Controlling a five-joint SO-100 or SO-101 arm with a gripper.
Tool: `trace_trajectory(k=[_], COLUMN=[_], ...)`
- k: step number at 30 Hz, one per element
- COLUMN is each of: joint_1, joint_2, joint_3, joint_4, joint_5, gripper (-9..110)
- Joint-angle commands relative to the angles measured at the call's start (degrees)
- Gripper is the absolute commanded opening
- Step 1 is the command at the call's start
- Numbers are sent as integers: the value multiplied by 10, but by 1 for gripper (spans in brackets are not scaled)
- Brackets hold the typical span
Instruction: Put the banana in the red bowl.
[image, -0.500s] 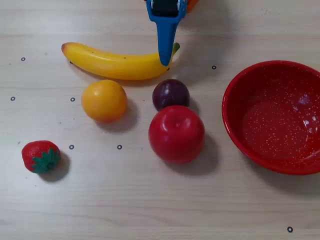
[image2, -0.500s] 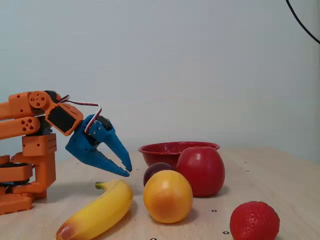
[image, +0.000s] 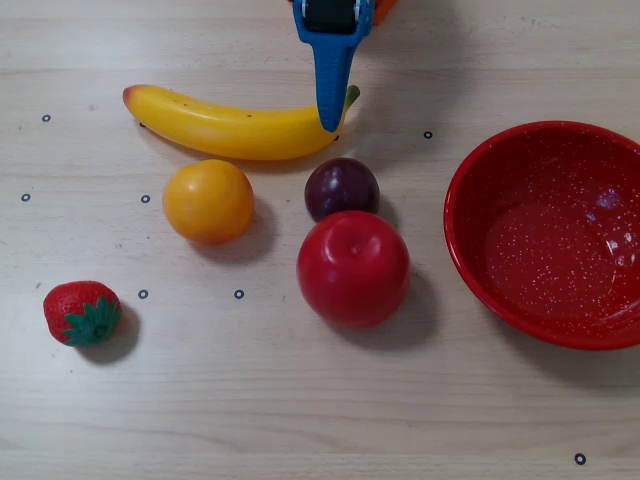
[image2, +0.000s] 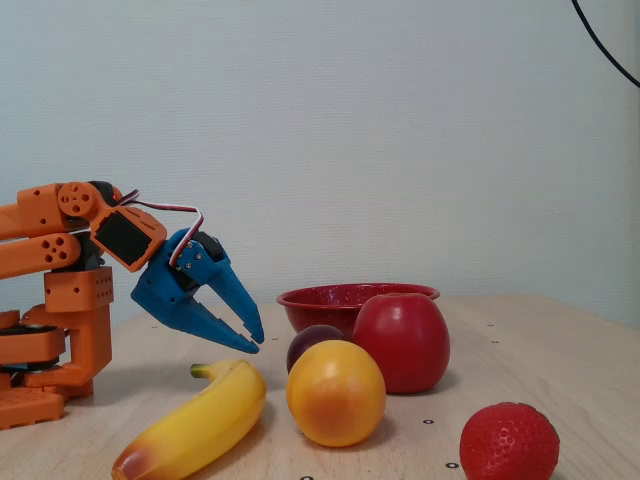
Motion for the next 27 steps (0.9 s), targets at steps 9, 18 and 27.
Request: trace_trajectory(k=[9,18,27], joint_1=[13,14,6], joint_2=[-19,-87,-133], joint_3=[-18,-110,-213], joint_4=[2,46,102], joint_5=[-13,-4,0], gripper=[0,0,0])
